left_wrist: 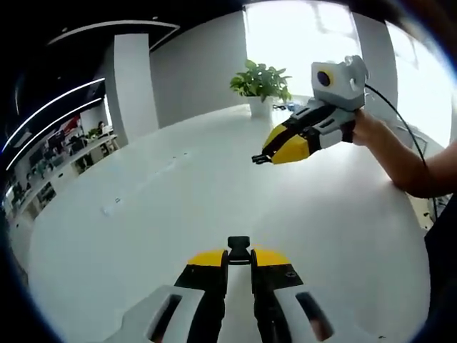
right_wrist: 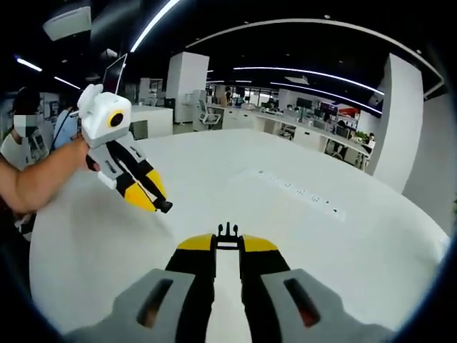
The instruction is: Snap the two parts of the plastic buckle together until the buckle closes and remains connected.
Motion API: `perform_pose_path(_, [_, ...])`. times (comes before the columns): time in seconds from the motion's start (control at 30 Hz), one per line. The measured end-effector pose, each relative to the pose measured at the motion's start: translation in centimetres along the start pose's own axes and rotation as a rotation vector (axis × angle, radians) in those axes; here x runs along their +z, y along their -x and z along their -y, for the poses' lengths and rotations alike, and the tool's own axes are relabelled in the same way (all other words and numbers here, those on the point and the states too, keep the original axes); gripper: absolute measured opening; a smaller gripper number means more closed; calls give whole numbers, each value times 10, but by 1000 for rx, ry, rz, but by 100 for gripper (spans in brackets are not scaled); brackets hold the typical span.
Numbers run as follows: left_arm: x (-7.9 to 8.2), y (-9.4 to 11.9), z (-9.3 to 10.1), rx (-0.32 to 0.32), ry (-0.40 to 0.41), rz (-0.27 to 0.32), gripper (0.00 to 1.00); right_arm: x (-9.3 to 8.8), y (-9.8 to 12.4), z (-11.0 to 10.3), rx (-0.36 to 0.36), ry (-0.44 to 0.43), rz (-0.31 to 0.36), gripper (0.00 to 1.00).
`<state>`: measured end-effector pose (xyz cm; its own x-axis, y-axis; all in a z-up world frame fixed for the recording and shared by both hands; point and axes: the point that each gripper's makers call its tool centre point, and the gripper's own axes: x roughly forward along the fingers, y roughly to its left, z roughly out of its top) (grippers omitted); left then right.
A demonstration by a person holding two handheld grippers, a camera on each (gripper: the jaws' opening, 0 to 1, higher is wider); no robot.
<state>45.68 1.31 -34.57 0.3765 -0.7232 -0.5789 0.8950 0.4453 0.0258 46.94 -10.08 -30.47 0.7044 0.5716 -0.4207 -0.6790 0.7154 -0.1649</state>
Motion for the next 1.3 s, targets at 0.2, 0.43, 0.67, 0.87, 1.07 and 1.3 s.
perform_pose_path(0.2, [-2, 2, 7, -8, -8, -4, 11, -1, 3, -5, 2, 7, 2, 11])
perform_pose_path(0.43, [-6, 5, 13, -13, -13, -5, 11, -6, 9, -15, 3, 10, 0, 11])
perform_pose_path(0.67, [-12, 10, 25, -22, -16, -6, 11, -10, 12, -24, 11, 17, -3, 11])
perform_pose_path(0.87, [-17, 12, 35, -29, -27, -10, 11, -13, 18, -31, 14, 19, 4, 11])
perform_pose_path(1.07, [-22, 14, 42, -35, -31, -11, 11, -20, 23, -38, 15, 18, 3, 11])
perform_pose_path(1.3, [-28, 19, 53, -59, -29, -3, 11, -21, 25, -48, 23, 20, 11, 11])
